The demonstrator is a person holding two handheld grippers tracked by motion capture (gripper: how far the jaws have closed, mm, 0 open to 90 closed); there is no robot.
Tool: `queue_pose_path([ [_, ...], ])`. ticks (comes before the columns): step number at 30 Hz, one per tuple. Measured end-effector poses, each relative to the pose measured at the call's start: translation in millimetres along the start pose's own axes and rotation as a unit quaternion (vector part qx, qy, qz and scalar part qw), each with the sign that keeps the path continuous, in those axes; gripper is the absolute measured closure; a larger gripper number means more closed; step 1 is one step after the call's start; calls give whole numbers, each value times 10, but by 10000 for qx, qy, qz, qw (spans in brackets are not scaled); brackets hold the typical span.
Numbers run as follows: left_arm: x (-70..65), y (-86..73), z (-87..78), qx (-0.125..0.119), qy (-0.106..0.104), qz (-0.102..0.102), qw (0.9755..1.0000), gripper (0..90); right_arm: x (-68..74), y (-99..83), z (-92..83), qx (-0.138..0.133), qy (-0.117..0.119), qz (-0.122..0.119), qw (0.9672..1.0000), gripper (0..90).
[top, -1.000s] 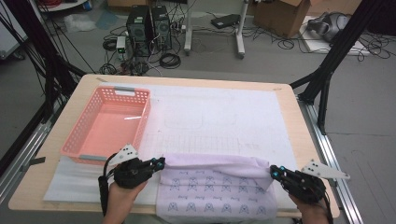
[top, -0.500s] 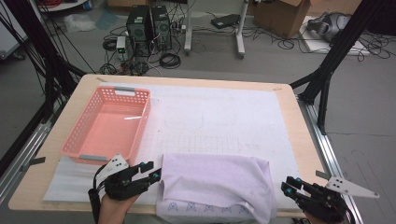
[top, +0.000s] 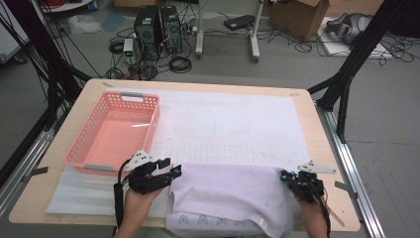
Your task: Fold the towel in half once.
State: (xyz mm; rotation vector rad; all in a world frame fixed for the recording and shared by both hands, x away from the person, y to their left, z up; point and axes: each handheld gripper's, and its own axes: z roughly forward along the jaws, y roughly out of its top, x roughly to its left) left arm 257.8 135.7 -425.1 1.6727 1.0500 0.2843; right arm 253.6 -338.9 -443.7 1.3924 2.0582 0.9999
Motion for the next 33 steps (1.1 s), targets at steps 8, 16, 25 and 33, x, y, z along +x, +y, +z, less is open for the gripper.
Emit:
queue_pose_path([
  [8, 68, -39, 79, 315, 186, 62, 9993, 401, -119, -37, -20, -223, 23, 497, 9985, 602],
  [16, 155, -103, 311, 965, 248, -50, 9950, 390, -115, -113, -76, 205, 342, 313, 9987, 494],
  [25, -18, -160, 342, 1153, 629, 962, 9867, 557, -54, -137, -131, 300, 567, 104, 9979, 609],
  [33, 52, -162, 321, 1153, 219, 208, 9929, 857, -26, -153, -130, 309, 699, 362, 9964, 842],
])
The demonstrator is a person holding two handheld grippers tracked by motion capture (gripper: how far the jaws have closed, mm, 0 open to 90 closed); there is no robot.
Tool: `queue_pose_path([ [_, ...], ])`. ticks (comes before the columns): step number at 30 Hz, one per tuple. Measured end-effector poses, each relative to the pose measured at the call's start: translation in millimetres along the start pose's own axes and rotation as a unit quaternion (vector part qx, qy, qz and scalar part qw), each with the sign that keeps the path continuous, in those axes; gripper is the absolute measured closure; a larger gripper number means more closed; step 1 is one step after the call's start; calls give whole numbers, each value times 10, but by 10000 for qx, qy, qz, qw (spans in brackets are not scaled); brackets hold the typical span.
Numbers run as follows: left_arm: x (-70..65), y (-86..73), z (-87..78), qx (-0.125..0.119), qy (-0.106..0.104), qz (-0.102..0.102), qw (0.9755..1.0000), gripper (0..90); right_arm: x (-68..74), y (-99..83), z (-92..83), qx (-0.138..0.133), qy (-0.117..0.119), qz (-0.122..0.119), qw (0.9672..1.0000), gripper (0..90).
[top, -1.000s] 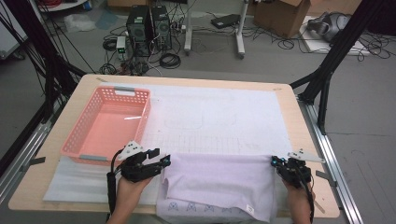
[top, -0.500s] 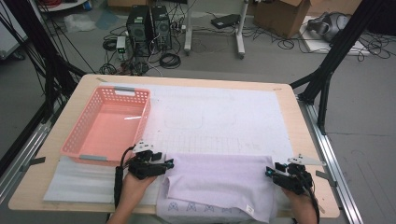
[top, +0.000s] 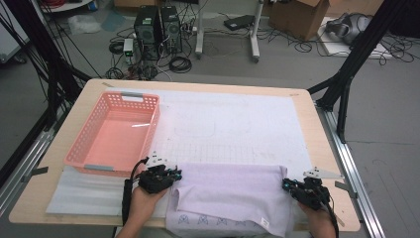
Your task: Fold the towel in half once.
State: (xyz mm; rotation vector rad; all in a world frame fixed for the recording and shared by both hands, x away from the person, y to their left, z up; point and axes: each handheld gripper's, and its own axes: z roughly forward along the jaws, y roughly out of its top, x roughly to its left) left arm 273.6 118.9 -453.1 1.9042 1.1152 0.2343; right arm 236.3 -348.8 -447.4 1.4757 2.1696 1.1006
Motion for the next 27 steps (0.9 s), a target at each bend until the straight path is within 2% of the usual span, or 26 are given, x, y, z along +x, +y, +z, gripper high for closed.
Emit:
queue_pose_path([
  [3, -48, 39, -8, -175, 231, 140, 9995, 861, -18, -1, 2, -25, 48, 86, 9999, 849],
  [5, -53, 62, -17, -322, 265, 148, 9990, 862, -5, 1, 1, -40, -3, 44, 10000, 850],
  [9, -18, 76, -49, -435, 242, 44, 9988, 862, 30, 17, -3, -71, -167, -209, 9996, 852],
  [13, -22, 140, -98, -579, 271, 146, 9978, 862, 18, 42, -32, -171, -176, -250, 9994, 856],
  [15, -19, 232, -106, -703, 228, 73, 9972, 862, 7, 68, -44, -276, -184, -301, 9990, 857],
  [18, -12, 448, -128, -854, 170, 46, 9962, 862, -13, 143, -69, -528, -395, -557, 9963, 859],
  [20, 14, 618, -117, -867, 237, 81, 9959, 862, -58, 233, -79, -664, -416, -424, 9960, 859],
  [22, 63, 772, -76, -852, 280, -9, 9960, 862, -129, 355, -45, -755, -369, -307, 9960, 859],
  [24, 108, 896, -6, -809, 410, 12, 9959, 861, -176, 498, 7, -773, -419, -357, 9955, 859],
  [27, 221, 1035, 128, -773, 584, -100, 9952, 861, -246, 728, 88, -831, -504, -425, 9944, 859],
])
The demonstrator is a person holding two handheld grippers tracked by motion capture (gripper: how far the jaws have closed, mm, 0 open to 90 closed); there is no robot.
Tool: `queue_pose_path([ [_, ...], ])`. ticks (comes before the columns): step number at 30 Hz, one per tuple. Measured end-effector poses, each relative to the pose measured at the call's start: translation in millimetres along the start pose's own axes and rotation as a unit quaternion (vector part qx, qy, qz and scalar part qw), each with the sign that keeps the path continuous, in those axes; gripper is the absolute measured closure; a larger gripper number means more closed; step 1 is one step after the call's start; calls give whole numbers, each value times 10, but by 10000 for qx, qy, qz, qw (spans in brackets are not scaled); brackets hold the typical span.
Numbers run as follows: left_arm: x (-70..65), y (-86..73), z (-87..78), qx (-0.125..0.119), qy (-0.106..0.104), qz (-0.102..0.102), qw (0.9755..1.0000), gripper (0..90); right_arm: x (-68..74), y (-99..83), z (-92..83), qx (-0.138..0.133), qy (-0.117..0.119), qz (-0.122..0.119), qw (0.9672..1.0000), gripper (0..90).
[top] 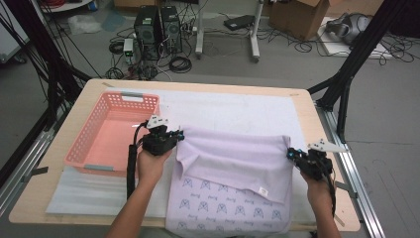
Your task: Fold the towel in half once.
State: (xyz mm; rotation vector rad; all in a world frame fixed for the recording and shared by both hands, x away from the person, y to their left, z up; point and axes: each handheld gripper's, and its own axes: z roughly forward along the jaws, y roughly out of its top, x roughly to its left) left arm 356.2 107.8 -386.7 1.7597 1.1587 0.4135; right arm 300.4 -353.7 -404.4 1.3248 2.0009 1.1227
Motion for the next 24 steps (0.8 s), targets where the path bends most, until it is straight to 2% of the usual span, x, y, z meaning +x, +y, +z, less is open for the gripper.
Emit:
queue_pose_path([
  [1, 46, 41, 47, -18, 39, -116, 9999, 861, -24, 66, 43, -35, -50, -69, 10000, 859],
  [3, 141, 115, 126, -145, 41, -467, 9988, 861, -61, 184, 128, -100, -106, -61, 9999, 859],
  [4, 170, 150, 161, -180, 64, -556, 9983, 861, -75, 239, 174, -100, -145, -67, 9998, 859],
  [6, 201, 202, 233, -253, 129, -555, 9981, 860, -107, 337, 259, -67, -198, -90, 9997, 859],
  [11, 275, 298, 364, -349, 111, -452, 9983, 860, -204, 500, 441, -11, -292, 146, 9995, 858],
  [13, 326, 351, 402, -335, 107, -437, 9984, 860, -240, 556, 496, -30, -294, 153, 9994, 858],
  [16, 386, 416, 444, -462, 200, -476, 9976, 859, -252, 681, 587, -66, -346, 55, 9994, 858],
  [19, 422, 392, 497, -343, 381, -567, 9971, 838, -231, 779, 691, -111, -455, 101, 9989, 850],
  [20, 422, 369, 513, -336, 469, -572, 9967, 799, -218, 787, 734, -101, -465, 150, 9988, 834],
  [21, 427, 340, 523, -323, 441, -668, 9963, 685, -202, 786, 776, -26, -524, 196, 9984, 804],
  [22, 433, 322, 535, -169, 357, -713, 9967, 588, -195, 775, 806, 6, -520, 260, 9983, 742],
  [24, 393, 283, 553, 115, 221, -554, 9982, 485, -179, 746, 837, 34, -413, 447, 9981, 648],
])
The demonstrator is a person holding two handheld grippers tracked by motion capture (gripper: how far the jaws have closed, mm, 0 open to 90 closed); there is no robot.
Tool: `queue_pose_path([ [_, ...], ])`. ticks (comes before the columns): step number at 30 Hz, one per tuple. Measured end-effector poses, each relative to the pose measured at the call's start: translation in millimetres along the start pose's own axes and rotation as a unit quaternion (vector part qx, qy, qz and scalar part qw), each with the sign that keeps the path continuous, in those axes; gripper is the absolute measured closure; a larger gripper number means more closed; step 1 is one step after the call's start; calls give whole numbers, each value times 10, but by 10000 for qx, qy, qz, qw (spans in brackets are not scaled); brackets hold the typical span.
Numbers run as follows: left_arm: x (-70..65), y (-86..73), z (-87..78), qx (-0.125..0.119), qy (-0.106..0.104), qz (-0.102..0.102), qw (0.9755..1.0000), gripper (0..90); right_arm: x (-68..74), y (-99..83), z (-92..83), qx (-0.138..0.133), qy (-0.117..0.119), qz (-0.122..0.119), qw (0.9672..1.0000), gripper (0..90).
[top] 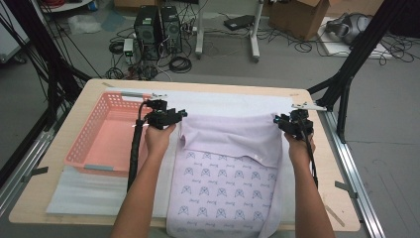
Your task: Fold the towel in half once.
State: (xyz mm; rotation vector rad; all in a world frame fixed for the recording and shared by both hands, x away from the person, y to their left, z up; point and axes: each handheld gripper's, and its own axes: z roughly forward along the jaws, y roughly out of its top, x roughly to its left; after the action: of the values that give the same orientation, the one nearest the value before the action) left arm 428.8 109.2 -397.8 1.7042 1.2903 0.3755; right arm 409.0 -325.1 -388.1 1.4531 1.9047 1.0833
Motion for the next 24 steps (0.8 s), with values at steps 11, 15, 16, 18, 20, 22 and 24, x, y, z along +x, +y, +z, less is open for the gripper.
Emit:
queue_pose_path([
  [11, -172, -379, -180, -212, -452, 245, 9985, 432, 110, -399, -327, 187, 459, -150, 9987, 645],
  [15, -236, -497, -252, -212, -463, 452, 9977, 411, 215, -696, -522, 277, 736, -428, 9960, 646],
  [16, -247, -516, -273, -190, -463, 496, 9975, 410, 251, -778, -571, 332, 794, -492, 9951, 644],
  [18, -267, -562, -301, -216, -513, 473, 9973, 408, 329, -945, -666, 383, 958, -585, 9929, 647],
  [20, -285, -603, -314, -205, -563, 455, 9972, 406, 424, -1091, -728, 583, 947, -872, 9900, 663],
  [22, -300, -644, -322, -161, -634, 420, 9970, 407, 496, -1161, -740, 938, 834, -1241, 9843, 682],
  [24, -321, -675, -327, -81, -692, 425, 9967, 409, 507, -1189, -785, 1055, 742, -1269, 9835, 683],
])
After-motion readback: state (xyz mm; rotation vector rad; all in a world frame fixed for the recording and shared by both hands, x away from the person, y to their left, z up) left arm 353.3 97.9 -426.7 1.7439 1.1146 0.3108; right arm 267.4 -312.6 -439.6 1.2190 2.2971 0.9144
